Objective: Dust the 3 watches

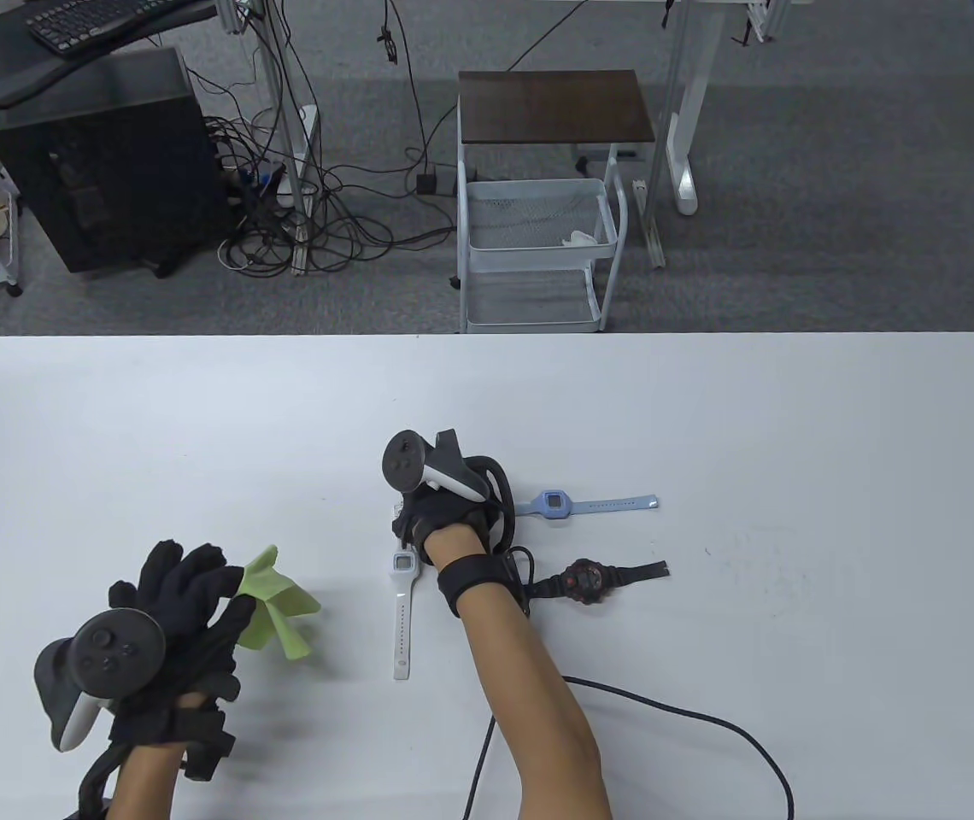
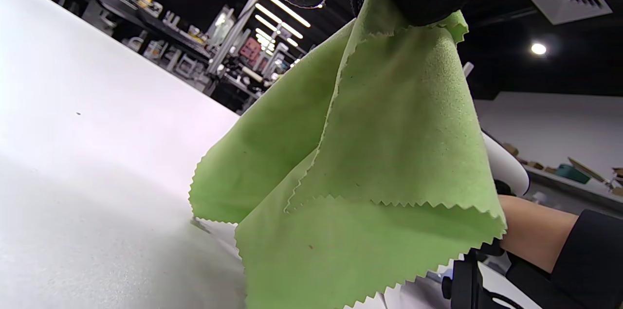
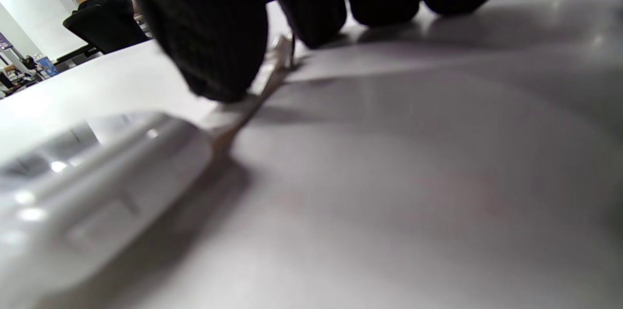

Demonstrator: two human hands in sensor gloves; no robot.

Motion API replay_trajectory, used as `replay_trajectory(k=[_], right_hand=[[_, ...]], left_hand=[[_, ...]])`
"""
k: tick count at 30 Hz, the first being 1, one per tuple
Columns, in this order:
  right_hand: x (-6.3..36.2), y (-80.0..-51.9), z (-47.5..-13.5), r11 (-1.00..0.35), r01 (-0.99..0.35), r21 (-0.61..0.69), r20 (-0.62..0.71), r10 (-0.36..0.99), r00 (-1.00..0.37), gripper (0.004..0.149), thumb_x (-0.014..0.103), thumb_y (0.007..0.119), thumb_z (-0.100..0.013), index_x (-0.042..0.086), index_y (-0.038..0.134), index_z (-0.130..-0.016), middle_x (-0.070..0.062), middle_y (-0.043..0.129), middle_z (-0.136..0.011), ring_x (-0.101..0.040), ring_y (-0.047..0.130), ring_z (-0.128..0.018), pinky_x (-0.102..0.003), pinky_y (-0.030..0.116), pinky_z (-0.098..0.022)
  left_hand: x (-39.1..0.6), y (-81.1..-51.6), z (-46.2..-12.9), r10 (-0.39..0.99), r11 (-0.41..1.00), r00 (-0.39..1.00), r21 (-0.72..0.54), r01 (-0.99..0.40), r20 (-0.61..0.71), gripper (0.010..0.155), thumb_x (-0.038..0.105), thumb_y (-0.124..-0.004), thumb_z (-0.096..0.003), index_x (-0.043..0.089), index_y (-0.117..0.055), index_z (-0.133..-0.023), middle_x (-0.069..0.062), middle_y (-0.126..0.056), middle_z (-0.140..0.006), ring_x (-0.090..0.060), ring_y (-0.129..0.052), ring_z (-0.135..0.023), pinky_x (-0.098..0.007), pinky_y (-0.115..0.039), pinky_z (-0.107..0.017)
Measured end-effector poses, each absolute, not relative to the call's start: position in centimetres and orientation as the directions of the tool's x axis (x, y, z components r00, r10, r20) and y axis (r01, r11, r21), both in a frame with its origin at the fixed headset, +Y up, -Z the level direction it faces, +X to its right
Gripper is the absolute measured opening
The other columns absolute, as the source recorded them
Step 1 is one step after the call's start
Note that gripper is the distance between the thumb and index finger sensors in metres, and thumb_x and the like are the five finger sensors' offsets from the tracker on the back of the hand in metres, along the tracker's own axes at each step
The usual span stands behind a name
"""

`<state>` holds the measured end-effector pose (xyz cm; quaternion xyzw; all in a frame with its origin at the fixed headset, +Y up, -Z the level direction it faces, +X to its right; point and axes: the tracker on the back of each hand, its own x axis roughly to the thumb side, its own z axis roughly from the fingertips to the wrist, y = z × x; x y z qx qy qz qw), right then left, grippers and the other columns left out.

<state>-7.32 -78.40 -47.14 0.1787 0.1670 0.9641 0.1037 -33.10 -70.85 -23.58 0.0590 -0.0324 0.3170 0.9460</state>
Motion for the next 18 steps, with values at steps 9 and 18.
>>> replay_trajectory(k=[9, 18], right_hand=[[-7.27, -78.55, -47.07, -0.923, -0.164, 0.348, 0.311, 0.279, -0.909, 0.058, 0.04, 0.088, -0.035, 0.014, 0.076, -0.085, -0.025, 0.064, -0.091, -0.049, 0.064, -0.068, -0.074, 0.035, -0.057], [-7.2, -78.69, -46.76, -0.92, -0.192, 0.341, 0.313, 0.304, -0.9, 0.049, 0.037, 0.086, -0.036, 0.017, 0.08, -0.079, -0.025, 0.064, -0.091, -0.049, 0.063, -0.067, -0.075, 0.034, -0.057]], left_hand=[[-32.84, -70.96, -23.62, 0.602, 0.788, 0.792, 0.084, -0.609, 0.101, 0.045, 0.049, -0.07, -0.0585, 0.033, -0.062, -0.1, -0.002, -0.047, -0.12, -0.046, -0.025, -0.116, -0.078, -0.014, -0.067], [-32.62, -71.05, -23.71, 0.604, 0.788, 0.791, 0.071, -0.611, 0.102, 0.045, 0.049, -0.07, -0.0584, 0.033, -0.062, -0.1, -0.002, -0.046, -0.12, -0.046, -0.025, -0.116, -0.078, -0.014, -0.067]])
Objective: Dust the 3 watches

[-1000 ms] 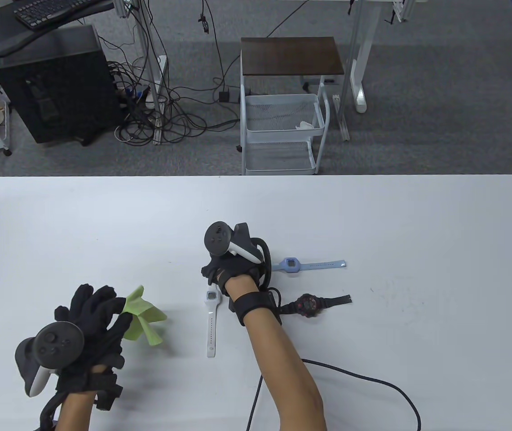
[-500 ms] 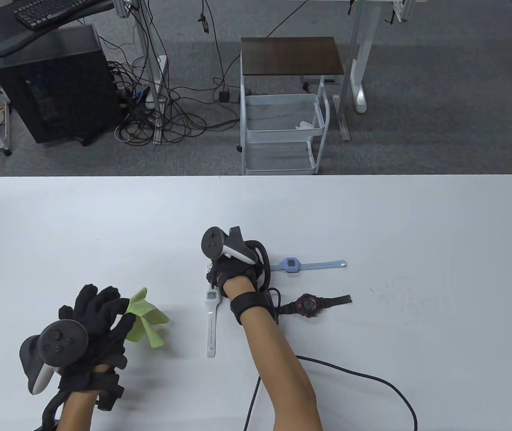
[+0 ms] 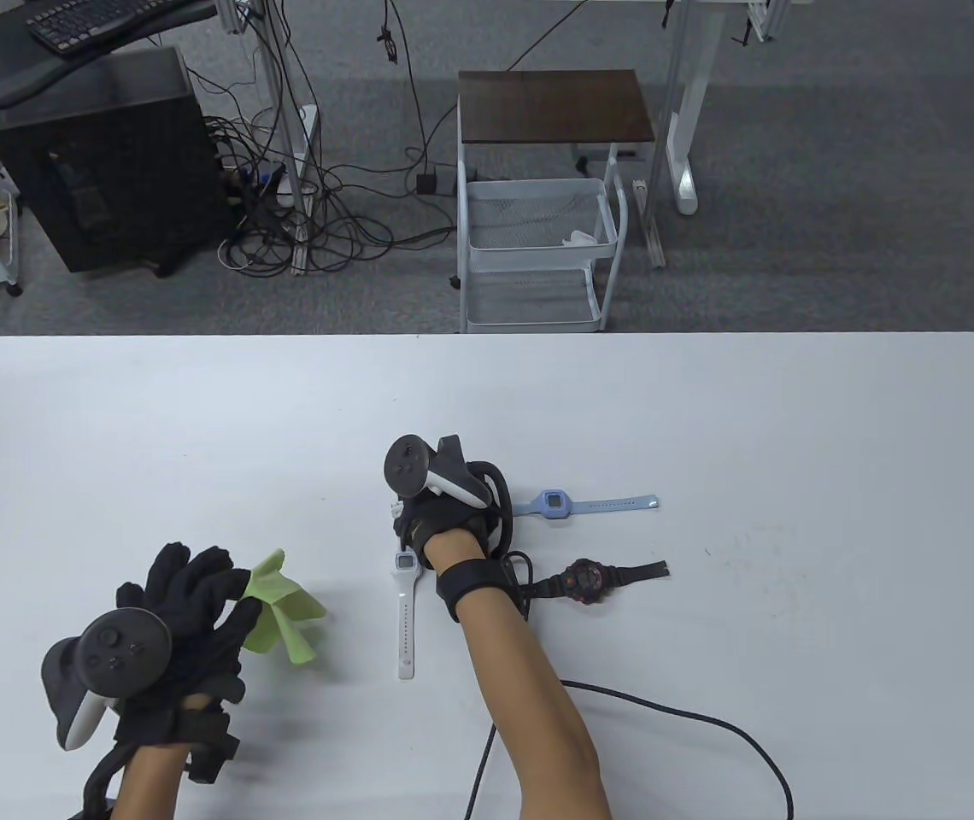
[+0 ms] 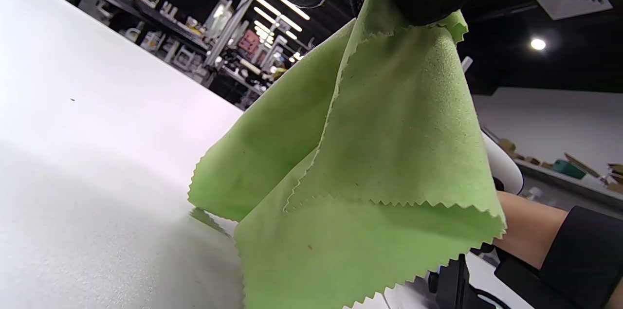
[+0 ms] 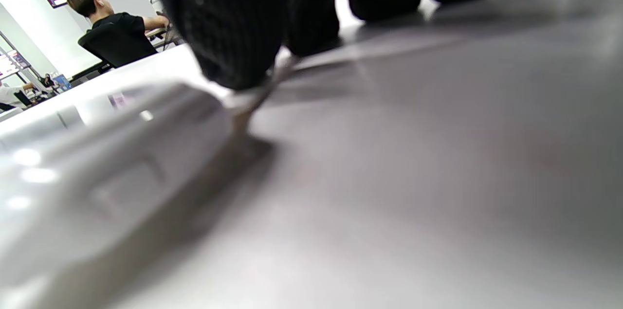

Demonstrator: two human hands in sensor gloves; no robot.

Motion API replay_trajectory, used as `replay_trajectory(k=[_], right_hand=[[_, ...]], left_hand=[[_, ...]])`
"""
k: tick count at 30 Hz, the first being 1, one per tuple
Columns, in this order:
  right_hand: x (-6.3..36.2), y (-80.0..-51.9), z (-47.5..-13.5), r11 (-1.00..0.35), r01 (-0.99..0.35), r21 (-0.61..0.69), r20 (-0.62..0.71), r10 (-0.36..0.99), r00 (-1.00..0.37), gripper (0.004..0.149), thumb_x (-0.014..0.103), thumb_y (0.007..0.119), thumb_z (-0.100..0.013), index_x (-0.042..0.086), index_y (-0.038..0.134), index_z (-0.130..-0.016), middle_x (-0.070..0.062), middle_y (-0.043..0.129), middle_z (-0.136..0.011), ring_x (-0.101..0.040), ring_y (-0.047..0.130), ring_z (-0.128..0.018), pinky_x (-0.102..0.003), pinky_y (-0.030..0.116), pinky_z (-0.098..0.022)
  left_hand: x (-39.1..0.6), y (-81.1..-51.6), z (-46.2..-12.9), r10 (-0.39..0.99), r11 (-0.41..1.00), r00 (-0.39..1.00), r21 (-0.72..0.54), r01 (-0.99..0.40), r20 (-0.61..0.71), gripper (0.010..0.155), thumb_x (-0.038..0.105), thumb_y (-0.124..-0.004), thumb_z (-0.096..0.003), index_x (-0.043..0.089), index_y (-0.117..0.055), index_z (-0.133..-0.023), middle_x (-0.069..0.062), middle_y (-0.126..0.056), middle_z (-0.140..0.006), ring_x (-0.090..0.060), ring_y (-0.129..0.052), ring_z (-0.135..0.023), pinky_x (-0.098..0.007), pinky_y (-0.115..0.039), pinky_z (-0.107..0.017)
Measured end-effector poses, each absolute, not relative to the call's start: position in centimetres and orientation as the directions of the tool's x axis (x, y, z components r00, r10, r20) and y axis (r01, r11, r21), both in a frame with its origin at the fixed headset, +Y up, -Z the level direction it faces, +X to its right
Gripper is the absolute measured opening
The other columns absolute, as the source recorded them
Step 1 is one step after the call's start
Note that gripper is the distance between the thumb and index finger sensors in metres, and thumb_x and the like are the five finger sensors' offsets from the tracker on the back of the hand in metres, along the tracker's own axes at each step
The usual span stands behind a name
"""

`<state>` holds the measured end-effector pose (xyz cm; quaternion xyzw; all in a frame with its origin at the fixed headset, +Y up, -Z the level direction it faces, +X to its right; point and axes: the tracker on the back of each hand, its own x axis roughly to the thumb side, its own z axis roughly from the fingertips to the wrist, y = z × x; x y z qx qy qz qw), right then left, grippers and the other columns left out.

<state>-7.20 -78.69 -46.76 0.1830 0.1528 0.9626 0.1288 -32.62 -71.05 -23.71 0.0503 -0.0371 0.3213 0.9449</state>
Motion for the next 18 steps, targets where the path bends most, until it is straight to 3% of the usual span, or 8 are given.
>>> replay_trajectory(k=[9, 18], right_hand=[[-7.26, -78.98, -46.56, -0.906, -0.228, 0.356, 0.299, 0.342, -0.891, 0.037, 0.035, 0.085, -0.037, 0.024, 0.085, -0.071, -0.024, 0.063, -0.09, -0.049, 0.061, -0.066, -0.075, 0.033, -0.056], [-7.39, -79.17, -46.28, -0.916, -0.213, 0.339, 0.311, 0.323, -0.894, 0.034, 0.035, 0.082, -0.036, 0.03, 0.086, -0.069, -0.023, 0.065, -0.089, -0.048, 0.063, -0.065, -0.075, 0.033, -0.056]], left_hand=[[-32.55, -71.13, -23.73, 0.612, 0.783, 0.784, 0.061, -0.619, 0.104, 0.045, 0.049, -0.07, -0.0585, 0.033, -0.062, -0.1, -0.002, -0.046, -0.12, -0.046, -0.024, -0.116, -0.078, -0.014, -0.066], [-32.74, -71.14, -23.74, 0.648, 0.753, 0.754, 0.057, -0.655, 0.109, 0.045, 0.049, -0.069, -0.0586, 0.032, -0.062, -0.1, -0.002, -0.046, -0.12, -0.046, -0.025, -0.116, -0.078, -0.014, -0.067]])
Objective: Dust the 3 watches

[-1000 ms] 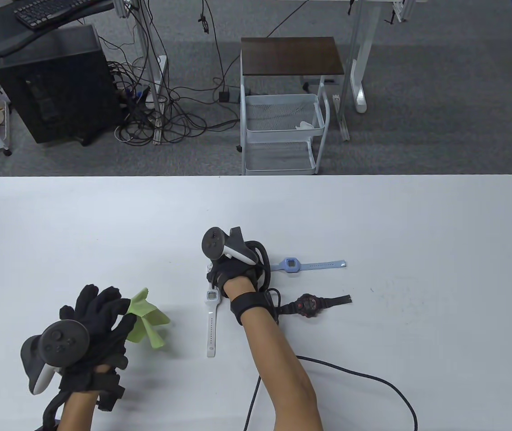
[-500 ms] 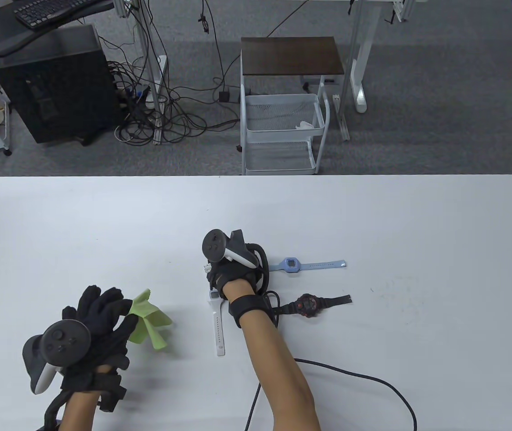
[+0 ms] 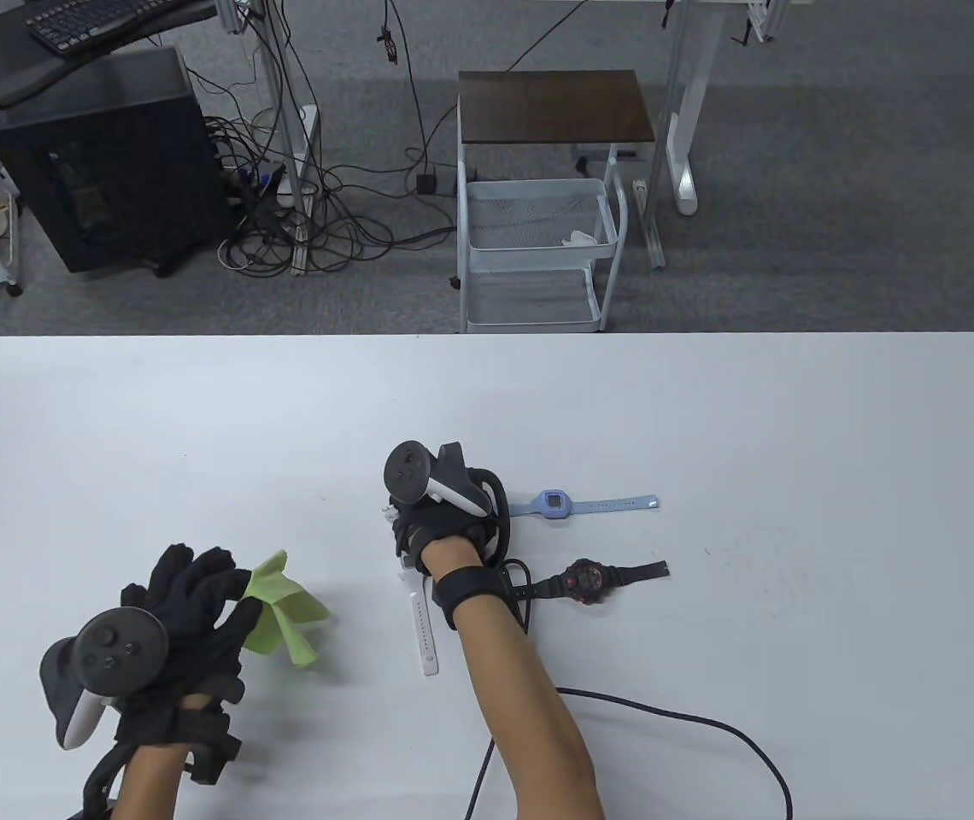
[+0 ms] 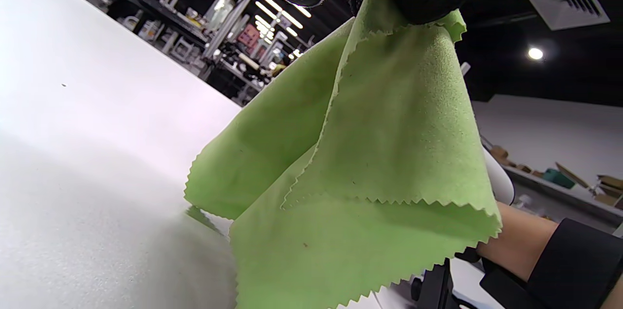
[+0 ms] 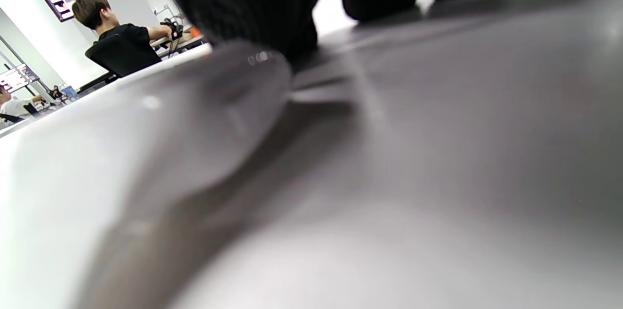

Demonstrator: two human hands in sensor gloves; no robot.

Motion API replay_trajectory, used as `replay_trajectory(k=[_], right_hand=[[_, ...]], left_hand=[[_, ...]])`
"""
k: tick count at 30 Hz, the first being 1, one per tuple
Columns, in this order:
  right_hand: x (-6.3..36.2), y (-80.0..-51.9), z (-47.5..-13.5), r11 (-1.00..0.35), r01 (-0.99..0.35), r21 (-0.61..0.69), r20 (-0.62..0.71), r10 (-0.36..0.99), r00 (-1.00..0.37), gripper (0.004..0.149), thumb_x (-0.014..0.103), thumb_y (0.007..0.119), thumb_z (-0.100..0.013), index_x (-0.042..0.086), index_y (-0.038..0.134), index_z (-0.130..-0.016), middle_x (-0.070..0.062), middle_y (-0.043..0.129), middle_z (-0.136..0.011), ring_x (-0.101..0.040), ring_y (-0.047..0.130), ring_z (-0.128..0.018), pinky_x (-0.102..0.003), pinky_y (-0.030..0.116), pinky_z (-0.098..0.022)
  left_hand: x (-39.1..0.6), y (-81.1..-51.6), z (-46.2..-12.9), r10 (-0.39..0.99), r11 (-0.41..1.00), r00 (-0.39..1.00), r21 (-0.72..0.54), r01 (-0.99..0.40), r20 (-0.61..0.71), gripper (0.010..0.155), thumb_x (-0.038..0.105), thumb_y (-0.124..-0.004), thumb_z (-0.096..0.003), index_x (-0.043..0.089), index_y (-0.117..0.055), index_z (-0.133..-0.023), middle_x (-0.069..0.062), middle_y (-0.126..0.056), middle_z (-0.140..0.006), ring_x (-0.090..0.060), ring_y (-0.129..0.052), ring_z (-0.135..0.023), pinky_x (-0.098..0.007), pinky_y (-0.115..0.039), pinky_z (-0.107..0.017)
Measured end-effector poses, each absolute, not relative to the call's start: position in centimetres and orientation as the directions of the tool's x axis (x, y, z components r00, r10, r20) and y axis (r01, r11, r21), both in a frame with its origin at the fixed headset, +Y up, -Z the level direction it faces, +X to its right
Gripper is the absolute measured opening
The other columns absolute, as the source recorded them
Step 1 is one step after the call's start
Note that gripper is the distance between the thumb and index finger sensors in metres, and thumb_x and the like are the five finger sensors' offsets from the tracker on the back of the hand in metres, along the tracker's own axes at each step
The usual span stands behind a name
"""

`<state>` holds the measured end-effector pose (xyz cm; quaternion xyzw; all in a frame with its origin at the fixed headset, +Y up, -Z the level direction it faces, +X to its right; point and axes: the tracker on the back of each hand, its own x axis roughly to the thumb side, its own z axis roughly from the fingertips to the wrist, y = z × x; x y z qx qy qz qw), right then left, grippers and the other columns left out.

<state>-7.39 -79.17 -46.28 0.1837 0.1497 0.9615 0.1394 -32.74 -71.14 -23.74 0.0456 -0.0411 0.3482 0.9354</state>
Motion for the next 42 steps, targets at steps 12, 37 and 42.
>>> replay_trajectory(k=[12, 37, 42], right_hand=[[-6.5, -77.3, -44.2, -0.89, -0.374, 0.259, 0.404, 0.452, -0.795, 0.037, 0.034, 0.083, -0.035, 0.025, 0.086, -0.071, -0.018, 0.088, -0.074, -0.041, 0.083, -0.054, -0.073, 0.045, -0.054], [-2.9, -68.1, -36.4, -0.664, -0.724, 0.187, 0.583, 0.668, -0.462, 0.039, 0.035, 0.083, -0.034, 0.02, 0.088, -0.07, -0.01, 0.108, -0.052, -0.025, 0.105, -0.03, -0.066, 0.063, -0.049], [-1.3, -67.2, -35.3, -0.59, -0.793, 0.152, 0.6, 0.693, -0.4, 0.04, 0.035, 0.082, -0.035, 0.018, 0.087, -0.071, -0.009, 0.108, -0.05, -0.024, 0.104, -0.027, -0.065, 0.064, -0.049]], left_hand=[[-33.0, -71.5, -24.1, 0.699, 0.708, 0.705, 0.02, -0.706, 0.118, 0.045, 0.049, -0.07, -0.0587, 0.032, -0.062, -0.1, 0.002, -0.057, -0.118, -0.043, -0.039, -0.117, -0.078, -0.018, -0.067], [-33.2, -71.9, -24.2, 0.78, 0.612, 0.606, 0.007, -0.791, 0.156, 0.045, 0.05, -0.069, -0.0587, 0.031, -0.064, -0.099, 0.003, -0.069, -0.111, -0.034, -0.061, -0.112, -0.076, -0.026, -0.071], [-33.0, -72.0, -24.2, 0.799, 0.587, 0.574, -0.021, -0.81, 0.179, 0.045, 0.049, -0.068, -0.059, 0.031, -0.063, -0.1, 0.003, -0.068, -0.112, -0.034, -0.06, -0.113, -0.076, -0.026, -0.071]])
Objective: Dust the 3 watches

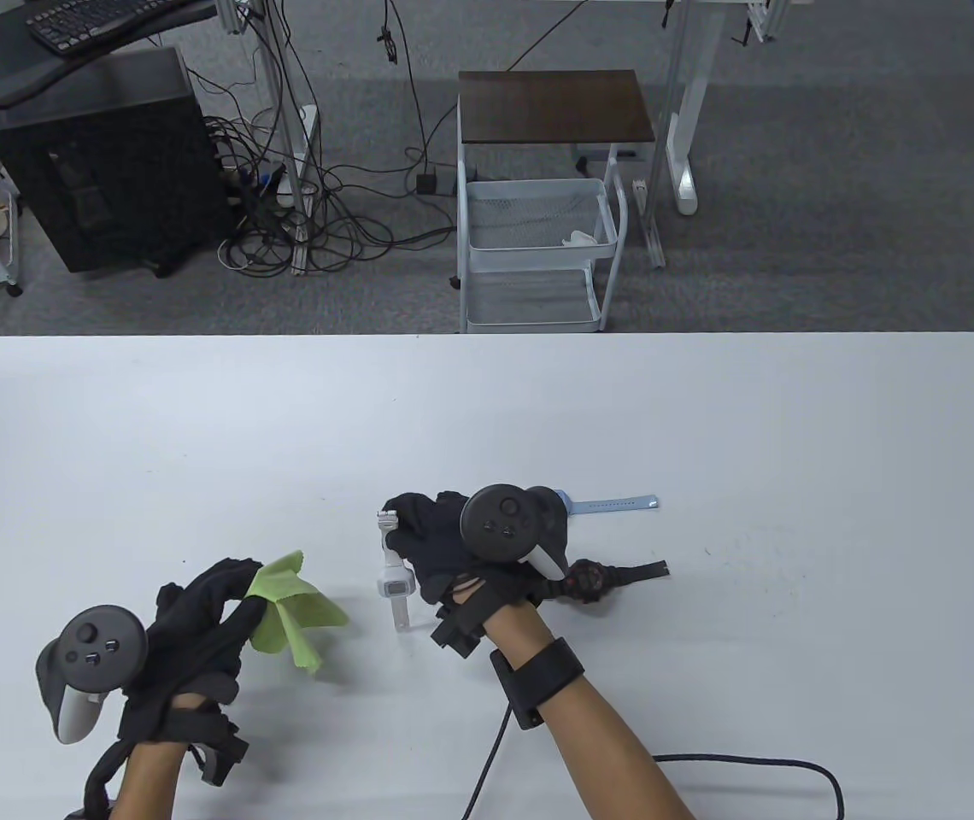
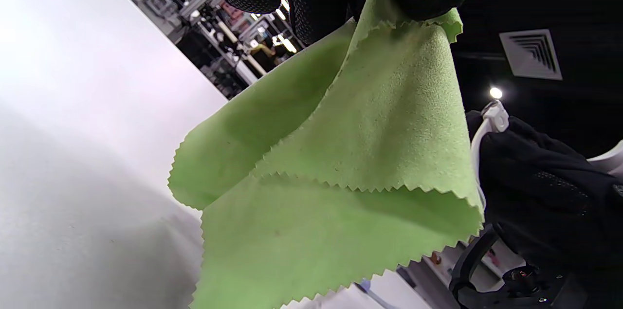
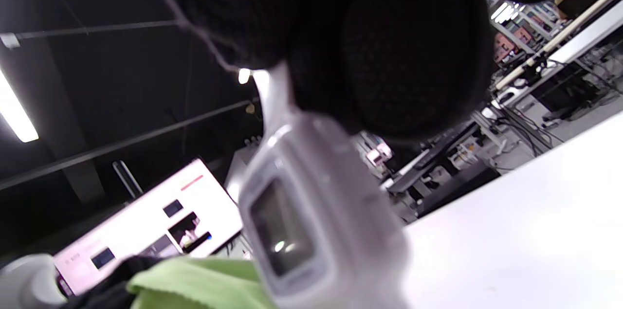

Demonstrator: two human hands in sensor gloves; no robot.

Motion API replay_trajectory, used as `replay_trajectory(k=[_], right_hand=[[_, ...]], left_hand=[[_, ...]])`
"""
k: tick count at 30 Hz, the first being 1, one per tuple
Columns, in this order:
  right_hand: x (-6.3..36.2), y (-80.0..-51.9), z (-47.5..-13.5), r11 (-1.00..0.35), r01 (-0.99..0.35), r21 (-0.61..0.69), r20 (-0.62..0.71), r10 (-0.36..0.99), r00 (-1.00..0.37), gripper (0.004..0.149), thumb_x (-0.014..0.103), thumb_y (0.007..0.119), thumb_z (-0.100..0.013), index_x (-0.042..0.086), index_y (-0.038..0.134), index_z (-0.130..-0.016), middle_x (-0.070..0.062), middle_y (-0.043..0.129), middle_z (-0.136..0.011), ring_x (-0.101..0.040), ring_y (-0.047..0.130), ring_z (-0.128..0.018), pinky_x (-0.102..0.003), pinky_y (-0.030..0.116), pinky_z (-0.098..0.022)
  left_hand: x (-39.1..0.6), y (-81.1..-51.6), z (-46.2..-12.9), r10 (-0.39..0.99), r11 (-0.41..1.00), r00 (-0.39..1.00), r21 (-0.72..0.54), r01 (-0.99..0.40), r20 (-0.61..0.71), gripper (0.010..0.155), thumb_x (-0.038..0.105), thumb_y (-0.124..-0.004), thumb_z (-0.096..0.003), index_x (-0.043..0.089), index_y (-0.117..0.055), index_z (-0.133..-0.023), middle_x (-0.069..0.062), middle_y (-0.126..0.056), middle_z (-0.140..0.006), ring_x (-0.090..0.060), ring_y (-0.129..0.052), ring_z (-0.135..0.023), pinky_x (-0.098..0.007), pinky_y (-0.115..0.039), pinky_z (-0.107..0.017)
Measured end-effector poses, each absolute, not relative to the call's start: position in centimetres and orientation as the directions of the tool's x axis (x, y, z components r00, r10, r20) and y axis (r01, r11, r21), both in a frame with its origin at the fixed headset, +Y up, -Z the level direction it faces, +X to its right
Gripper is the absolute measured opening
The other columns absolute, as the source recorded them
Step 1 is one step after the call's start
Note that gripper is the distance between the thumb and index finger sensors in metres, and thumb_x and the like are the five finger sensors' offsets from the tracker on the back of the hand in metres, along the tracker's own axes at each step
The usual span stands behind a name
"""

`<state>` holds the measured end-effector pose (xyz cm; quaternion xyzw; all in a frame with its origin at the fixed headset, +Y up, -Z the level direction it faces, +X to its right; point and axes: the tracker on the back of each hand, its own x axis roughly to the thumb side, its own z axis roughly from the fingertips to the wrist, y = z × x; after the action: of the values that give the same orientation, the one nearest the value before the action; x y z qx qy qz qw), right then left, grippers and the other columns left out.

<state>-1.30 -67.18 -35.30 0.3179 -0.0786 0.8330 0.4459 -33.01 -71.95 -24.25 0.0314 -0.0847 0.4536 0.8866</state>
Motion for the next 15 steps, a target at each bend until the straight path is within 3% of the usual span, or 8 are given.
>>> replay_trajectory(k=[5, 15], right_hand=[[-0.4, -66.2, -32.8, -0.434, -0.887, 0.155, 0.61, 0.749, -0.26, 0.041, 0.034, 0.08, -0.037, 0.016, 0.084, -0.073, -0.009, 0.105, -0.051, -0.024, 0.102, -0.028, -0.066, 0.063, -0.049], [-0.5, -64.3, -30.4, -0.384, -0.908, 0.168, 0.638, 0.744, -0.197, 0.041, 0.034, 0.079, -0.037, 0.014, 0.082, -0.073, -0.009, 0.104, -0.051, -0.023, 0.102, -0.027, -0.065, 0.063, -0.049]], left_hand=[[-32.9, -72.4, -24.6, 0.835, 0.536, 0.515, -0.071, -0.841, 0.193, 0.045, 0.05, -0.068, -0.059, 0.034, -0.062, -0.101, 0.007, -0.067, -0.113, -0.033, -0.059, -0.114, -0.075, -0.026, -0.072], [-31.3, -72.8, -24.6, 0.894, 0.425, 0.378, -0.188, -0.885, 0.24, 0.045, 0.049, -0.068, -0.0593, 0.033, -0.062, -0.101, 0.006, -0.066, -0.114, -0.034, -0.057, -0.114, -0.076, -0.026, -0.072]])
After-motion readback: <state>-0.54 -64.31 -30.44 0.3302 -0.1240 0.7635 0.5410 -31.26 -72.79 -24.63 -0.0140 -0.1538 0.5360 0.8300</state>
